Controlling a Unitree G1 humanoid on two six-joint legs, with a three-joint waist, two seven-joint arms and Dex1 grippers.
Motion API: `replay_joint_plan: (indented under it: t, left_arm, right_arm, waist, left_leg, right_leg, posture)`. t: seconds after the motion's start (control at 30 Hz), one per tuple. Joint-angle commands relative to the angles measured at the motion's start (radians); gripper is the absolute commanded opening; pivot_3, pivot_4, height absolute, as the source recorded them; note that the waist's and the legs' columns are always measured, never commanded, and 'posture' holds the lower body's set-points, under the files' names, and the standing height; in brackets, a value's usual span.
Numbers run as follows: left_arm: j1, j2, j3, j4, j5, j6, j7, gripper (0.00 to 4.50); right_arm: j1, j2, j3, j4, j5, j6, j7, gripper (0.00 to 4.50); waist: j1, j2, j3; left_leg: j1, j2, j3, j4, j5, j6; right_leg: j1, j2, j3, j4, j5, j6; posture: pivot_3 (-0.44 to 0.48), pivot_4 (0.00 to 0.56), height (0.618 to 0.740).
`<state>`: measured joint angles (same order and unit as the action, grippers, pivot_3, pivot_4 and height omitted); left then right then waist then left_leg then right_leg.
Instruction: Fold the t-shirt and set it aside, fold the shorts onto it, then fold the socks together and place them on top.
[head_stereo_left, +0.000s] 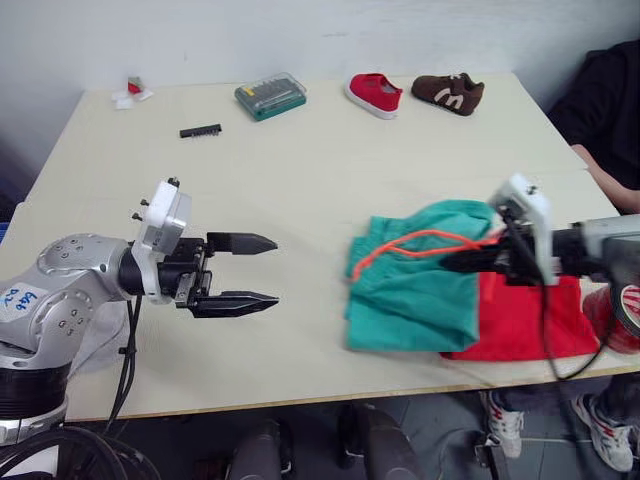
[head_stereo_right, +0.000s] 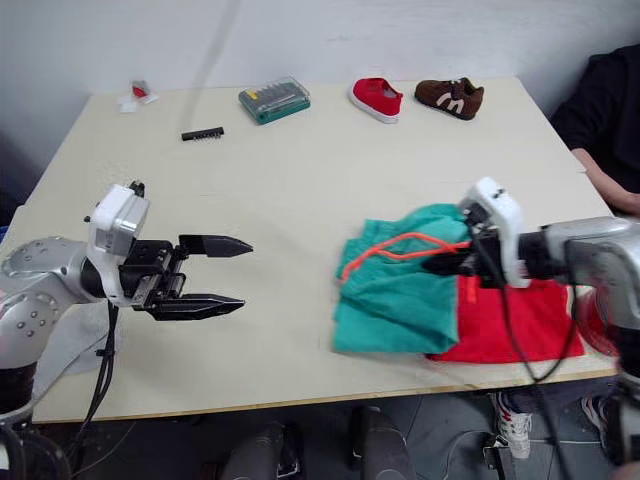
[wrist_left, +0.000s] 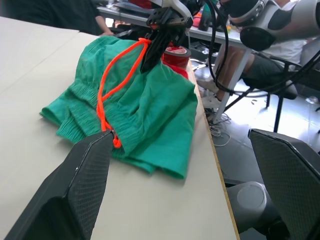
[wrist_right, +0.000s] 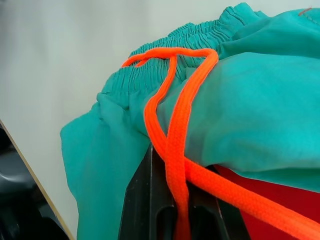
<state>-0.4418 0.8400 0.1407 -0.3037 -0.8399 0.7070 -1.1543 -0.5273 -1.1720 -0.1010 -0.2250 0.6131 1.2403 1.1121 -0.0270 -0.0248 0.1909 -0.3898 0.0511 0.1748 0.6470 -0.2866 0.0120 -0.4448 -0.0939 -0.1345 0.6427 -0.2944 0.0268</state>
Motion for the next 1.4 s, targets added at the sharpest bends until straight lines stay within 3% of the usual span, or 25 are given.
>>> replay_joint_plan:
  t: [0.03, 0.2, 0.33, 0.53, 0.7, 0.93, 1.1, 1.27, 1.4]
  left_arm:
    - [-0.025, -0.008, -0.015, 0.025, 0.025, -0.037, -0.028, 4.5]
    - [-0.035, -0.023, -0.03, 0.015, 0.023, -0.041, -0.036, 4.5]
    - [-0.033, -0.028, -0.032, 0.008, 0.023, -0.043, -0.033, 4.5]
    - [-0.049, -0.035, -0.047, 0.027, 0.039, -0.053, -0.038, 4.5]
    - [-0.067, -0.063, -0.073, 0.045, 0.06, -0.066, -0.042, 4.5]
    - [-0.094, -0.092, -0.097, 0.068, 0.077, -0.071, -0.048, 4.5]
    - [-0.098, -0.091, -0.098, 0.081, 0.083, -0.07, -0.057, 4.5]
    - [-0.098, -0.087, -0.094, 0.095, 0.09, -0.061, -0.052, 4.5]
    - [-0.065, -0.063, -0.097, 0.107, 0.133, -0.08, -0.055, 4.5]
  right_arm:
    - [0.095, -0.14, -0.047, 0.099, -0.088, -0.219, 0.104, 0.02]
    - [0.182, -0.202, -0.085, 0.236, -0.146, -0.372, 0.143, 0.02]
    - [0.258, -0.192, -0.115, 0.326, -0.228, -0.475, 0.078, 0.02]
    - [0.372, -0.166, -0.158, 0.37, -0.321, -0.616, 0.005, 0.02]
    - [0.428, -0.07, -0.243, 0.303, -0.298, -0.601, -0.081, 0.02]
    - [0.545, 0.035, -0.445, 0.175, -0.291, -0.552, -0.181, 2.48]
    - [0.573, 0.155, -0.727, -0.005, -0.145, -0.418, -0.215, 4.18]
    - [0.523, 0.28, -0.868, -0.262, 0.163, -0.23, -0.263, 4.18]
    - [0.451, 0.384, -0.743, -0.383, 0.279, -0.198, -0.415, 4.18]
  waist:
    - [0.0, 0.0, 0.0]
    - [-0.002, -0.002, 0.001]
    - [0.003, -0.002, 0.001]
    - [0.006, -0.002, 0.001]
    - [0.01, -0.002, 0.001]
    - [0.018, -0.002, 0.001]
    - [0.027, -0.002, 0.001]
    - [0.025, -0.002, 0.001]
    - [0.02, -0.001, 0.003]
  left_leg:
    - [0.0, 0.0, 0.0, 0.0, 0.0, 0.0]
    - [0.0, 0.0, 0.001, 0.002, 0.001, 0.001]
    - [0.0, 0.0, 0.001, 0.002, 0.002, 0.0]
    - [0.0, 0.0, 0.001, 0.002, 0.002, 0.0]
    - [0.0, -0.001, 0.0, 0.004, 0.003, 0.0]
    - [0.001, -0.001, 0.0, 0.004, 0.005, -0.001]
    - [0.001, -0.001, -0.001, 0.004, 0.005, -0.001]
    - [0.002, 0.0, -0.001, 0.003, 0.005, -0.001]
    - [0.003, 0.0, -0.002, 0.003, 0.006, -0.001]
  right_leg:
    - [0.0, 0.0, 0.0, 0.0, 0.0, 0.0]
    - [0.001, 0.0, 0.003, 0.001, 0.001, 0.001]
    - [0.001, 0.0, 0.003, 0.002, 0.001, 0.001]
    - [0.001, -0.001, 0.003, 0.001, 0.001, 0.001]
    - [0.001, 0.0, 0.003, 0.002, 0.001, 0.002]
    - [0.001, 0.0, 0.003, 0.005, 0.002, 0.001]
    - [0.002, -0.001, 0.003, 0.005, 0.002, 0.001]
    - [0.002, 0.0, 0.003, 0.005, 0.002, 0.001]
    - [0.003, 0.0, 0.003, 0.005, 0.002, 0.0]
  posture:
    - [0.0, 0.15, 0.74]
    - [0.0, 0.15, 0.74]
    - [0.0, 0.15, 0.74]
    - [0.0, 0.15, 0.74]
    - [0.0, 0.15, 0.74]
    - [0.0, 0.15, 0.74]
    - [0.0, 0.15, 0.74]
    - [0.0, 0.15, 0.74]
    - [0.0, 0.15, 0.74]
